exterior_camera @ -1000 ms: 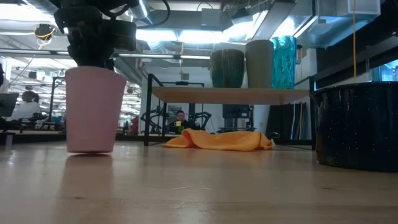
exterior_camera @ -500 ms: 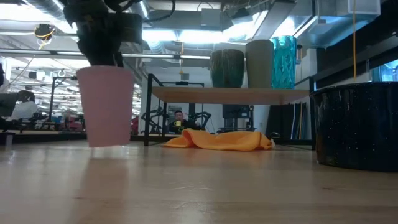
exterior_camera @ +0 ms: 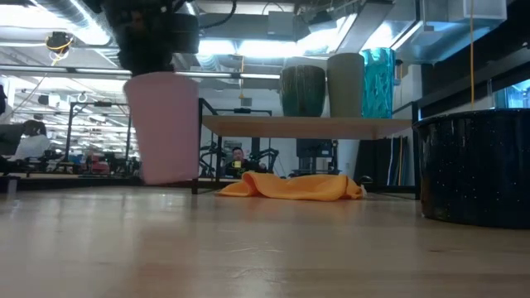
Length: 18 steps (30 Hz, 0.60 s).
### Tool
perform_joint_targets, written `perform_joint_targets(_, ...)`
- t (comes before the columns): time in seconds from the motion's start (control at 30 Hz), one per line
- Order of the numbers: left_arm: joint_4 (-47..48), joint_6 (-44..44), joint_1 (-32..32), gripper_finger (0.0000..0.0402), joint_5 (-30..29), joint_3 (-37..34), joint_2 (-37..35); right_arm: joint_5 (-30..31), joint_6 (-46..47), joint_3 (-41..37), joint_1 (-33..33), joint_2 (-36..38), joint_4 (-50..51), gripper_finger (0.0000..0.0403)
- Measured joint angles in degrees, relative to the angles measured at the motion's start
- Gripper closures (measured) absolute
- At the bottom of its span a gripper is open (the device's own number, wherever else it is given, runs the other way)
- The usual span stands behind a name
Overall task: Stack small to large cups/mugs on shelf
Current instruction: Put the pink cup on the shelf
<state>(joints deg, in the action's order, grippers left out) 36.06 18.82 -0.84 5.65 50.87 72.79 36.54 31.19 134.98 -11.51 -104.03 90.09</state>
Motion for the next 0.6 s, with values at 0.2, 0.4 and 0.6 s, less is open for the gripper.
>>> perform_joint_targets(0.2, -4.18, 0.09, -1.36, 0.0401, 2.31, 1.66, 4.2, 0.01, -0.18, 0.0, -0.07, 0.0, -0.09, 0.0264)
perform_joint_targets(0.4, -4.07, -4.2, -2.02, 0.0401, 2.64, 12.37, 15.51, 1.53, 4.01, 0.0, -0.63, 0.96, -0.05, 0.0264)
perform_joint_targets(0.6, 0.97, -8.54, -1.99, 0.0401, 2.82, 28.39, 26.91, 1.87, 7.77, 0.02, -2.41, 1.11, -0.07, 0.0264)
